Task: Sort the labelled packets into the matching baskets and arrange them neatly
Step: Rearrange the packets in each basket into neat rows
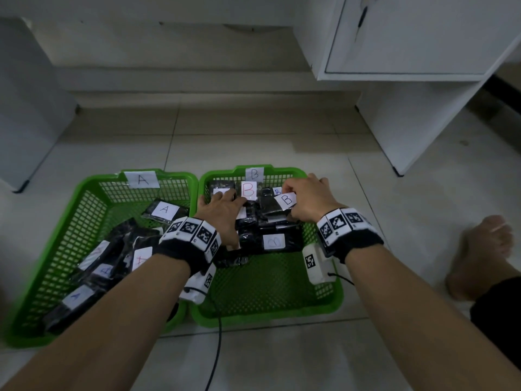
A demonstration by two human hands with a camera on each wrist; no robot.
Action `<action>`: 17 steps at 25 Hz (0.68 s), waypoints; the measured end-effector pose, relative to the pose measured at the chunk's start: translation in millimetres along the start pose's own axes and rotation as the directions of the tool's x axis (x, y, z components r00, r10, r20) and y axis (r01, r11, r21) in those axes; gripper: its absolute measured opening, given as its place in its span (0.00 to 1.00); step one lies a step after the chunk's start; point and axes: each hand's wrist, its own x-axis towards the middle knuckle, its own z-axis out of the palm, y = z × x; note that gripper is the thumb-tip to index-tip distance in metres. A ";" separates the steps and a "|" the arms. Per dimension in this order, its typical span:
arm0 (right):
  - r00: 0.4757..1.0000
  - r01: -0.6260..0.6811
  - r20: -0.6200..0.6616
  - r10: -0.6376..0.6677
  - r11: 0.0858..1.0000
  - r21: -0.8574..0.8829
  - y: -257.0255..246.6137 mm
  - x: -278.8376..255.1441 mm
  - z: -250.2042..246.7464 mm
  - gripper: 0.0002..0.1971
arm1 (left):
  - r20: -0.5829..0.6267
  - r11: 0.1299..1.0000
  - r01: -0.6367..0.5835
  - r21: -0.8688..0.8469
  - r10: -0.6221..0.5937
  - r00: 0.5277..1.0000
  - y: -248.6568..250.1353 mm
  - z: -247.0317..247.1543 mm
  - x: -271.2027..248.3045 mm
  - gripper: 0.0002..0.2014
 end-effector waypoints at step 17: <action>0.959 0.282 0.001 -0.283 0.959 -0.039 -119.6 -63.2 -10.9 0.18 | -0.228 0.936 0.226 -0.269 -0.290 0.930 -64.1 -12.0 -56.3 0.22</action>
